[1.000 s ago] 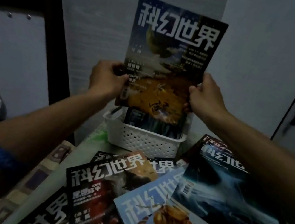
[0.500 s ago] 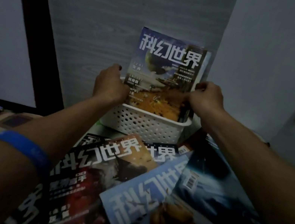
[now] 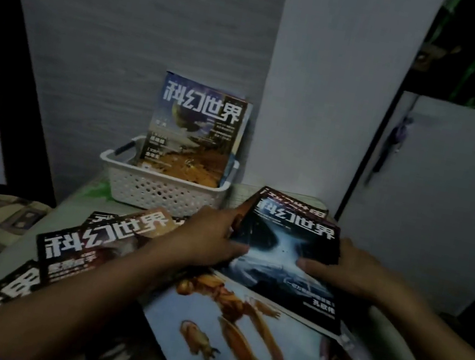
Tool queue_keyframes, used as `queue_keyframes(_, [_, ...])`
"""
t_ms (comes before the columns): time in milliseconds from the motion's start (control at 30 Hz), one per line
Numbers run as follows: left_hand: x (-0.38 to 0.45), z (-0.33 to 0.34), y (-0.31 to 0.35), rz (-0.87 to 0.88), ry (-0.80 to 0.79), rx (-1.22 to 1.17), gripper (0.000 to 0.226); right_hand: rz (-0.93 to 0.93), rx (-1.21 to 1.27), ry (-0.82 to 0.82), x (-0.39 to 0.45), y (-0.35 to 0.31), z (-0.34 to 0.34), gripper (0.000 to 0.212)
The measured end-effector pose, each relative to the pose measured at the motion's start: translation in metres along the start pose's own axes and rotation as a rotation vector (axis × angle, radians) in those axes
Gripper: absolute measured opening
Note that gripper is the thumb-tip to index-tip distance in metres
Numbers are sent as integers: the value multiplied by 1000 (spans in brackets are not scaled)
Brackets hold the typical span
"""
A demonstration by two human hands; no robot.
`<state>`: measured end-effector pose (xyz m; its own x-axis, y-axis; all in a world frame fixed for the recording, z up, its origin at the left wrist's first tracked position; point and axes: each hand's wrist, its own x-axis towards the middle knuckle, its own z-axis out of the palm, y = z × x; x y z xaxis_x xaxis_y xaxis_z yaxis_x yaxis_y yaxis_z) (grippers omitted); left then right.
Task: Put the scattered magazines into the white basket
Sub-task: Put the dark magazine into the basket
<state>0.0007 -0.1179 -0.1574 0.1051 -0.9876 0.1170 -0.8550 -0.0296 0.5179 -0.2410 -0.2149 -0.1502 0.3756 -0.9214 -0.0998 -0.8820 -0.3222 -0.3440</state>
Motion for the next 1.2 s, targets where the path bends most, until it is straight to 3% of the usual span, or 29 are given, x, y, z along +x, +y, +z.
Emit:
queue_keyframes(100, [-4,5,19,-93,-4,-287,51,-24,179,125,-13,9,16,85])
queue_keyframes(233, [-14,17,36,-100,117,-355,65,10,140,317,-29,9,28,75])
queue_keyframes(333, [-17,11,46,-327,111,-667,35,1,77,467,-39,4,20,60])
queue_keyframes(400, [-22,5,51,-408,30,-691,12,-107,299,600,-42,-2,13,45])
queue_keyframes(467, [-25,0,51,-373,75,-713,15,-203,655,678,-47,-16,2,44])
queue_keyframes(533, [-29,-11,40,-318,237,-720,17,-244,1068,632,-50,-34,-7,49])
queue_keyframes(600, [-36,-33,24,-201,401,-764,22,-225,1270,555,-47,-55,-14,42])
queue_keyframes(667, [-45,-59,10,-81,537,-724,32,-251,1238,538,-47,-76,-17,27])
queue_keyframes(767, [-55,-88,-18,-59,703,-597,40,-315,1144,517,-38,-109,-12,23])
queue_keyframes(867, [-70,-85,-47,-131,679,-544,23,-328,938,405,-26,-129,6,11])
queue_keyframes(967, [-88,-75,-71,-134,695,-459,28,-400,765,354,-21,-144,19,9])
queue_keyframes(1067, [-65,-107,-86,-139,844,-490,29,-441,804,423,-3,-164,3,4])
queue_keyframes(1200, [-5,-167,-100,-170,878,-447,24,-430,812,433,46,-206,-31,13])
